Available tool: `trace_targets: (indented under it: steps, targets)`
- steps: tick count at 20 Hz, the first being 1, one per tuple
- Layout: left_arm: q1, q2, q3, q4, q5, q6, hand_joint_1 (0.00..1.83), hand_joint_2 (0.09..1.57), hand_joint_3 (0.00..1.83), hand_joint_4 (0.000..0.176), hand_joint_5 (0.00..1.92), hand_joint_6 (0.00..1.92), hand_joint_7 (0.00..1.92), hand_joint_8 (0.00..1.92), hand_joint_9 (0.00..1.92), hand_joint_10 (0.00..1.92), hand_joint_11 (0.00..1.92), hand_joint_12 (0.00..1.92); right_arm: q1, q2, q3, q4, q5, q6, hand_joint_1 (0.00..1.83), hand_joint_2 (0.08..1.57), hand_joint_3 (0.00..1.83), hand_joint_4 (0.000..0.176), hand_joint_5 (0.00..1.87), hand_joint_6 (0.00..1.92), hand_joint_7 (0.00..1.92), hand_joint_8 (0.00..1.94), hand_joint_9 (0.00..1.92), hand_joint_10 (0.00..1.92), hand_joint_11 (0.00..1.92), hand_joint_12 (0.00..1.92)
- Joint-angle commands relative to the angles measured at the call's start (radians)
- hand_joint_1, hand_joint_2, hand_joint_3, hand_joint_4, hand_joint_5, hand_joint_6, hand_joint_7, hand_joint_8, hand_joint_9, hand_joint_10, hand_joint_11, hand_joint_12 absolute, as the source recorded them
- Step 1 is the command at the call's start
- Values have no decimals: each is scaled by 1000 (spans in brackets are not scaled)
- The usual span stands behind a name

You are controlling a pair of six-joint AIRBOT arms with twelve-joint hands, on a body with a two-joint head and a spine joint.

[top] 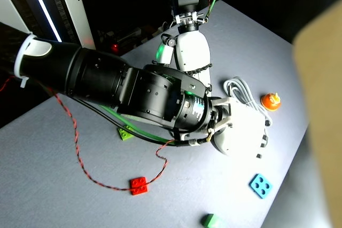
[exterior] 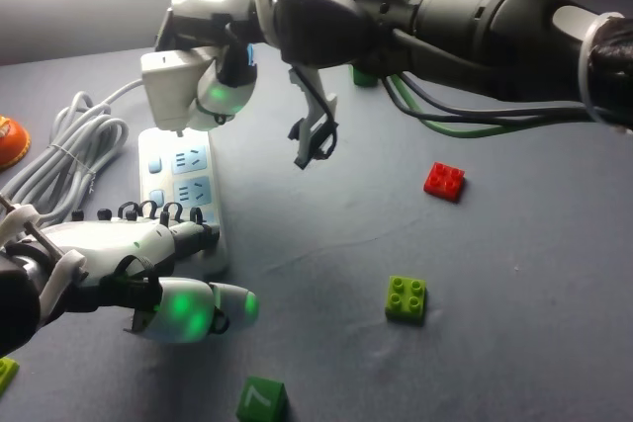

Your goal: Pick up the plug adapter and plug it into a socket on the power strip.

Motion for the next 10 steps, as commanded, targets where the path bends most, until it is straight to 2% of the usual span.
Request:
trace_targets:
  steps: [1,3,5,7,10]
  targets:
    - [0,7,-3,13,-2,-3,0,1260,0,0,27,2,0,0,2,0,0,0,6,3,2,19,104,11,1373,1151,1,0,890,794,876,1233,908,1438,875,1485]
    - [-1,7,-3,13,-2,-3,0,1259,0,0,26,1,4,1,3,0,0,0,1,0,2,27,101,11,1369,1164,3,0,834,866,856,1266,898,1457,870,1500]
    - [-1,7,-3,13,-2,-3,0,1258,0,0,29,2,9,3,5,2,0,0,-6,-1,3,27,101,11,1373,1155,0,0,862,814,875,1238,915,1435,886,1485]
    - [-1,7,-2,13,-1,-3,0,1258,0,0,28,1,5,1,7,2,0,0,-13,-3,3,27,101,10,1373,1156,1,0,833,866,875,1227,926,1420,883,1474]
    - [-1,7,-3,13,-1,-3,0,1253,0,0,41,6,28,9,16,5,9,4,-23,-6,3,27,102,8,1377,1143,0,0,895,777,895,1200,937,1406,893,1479]
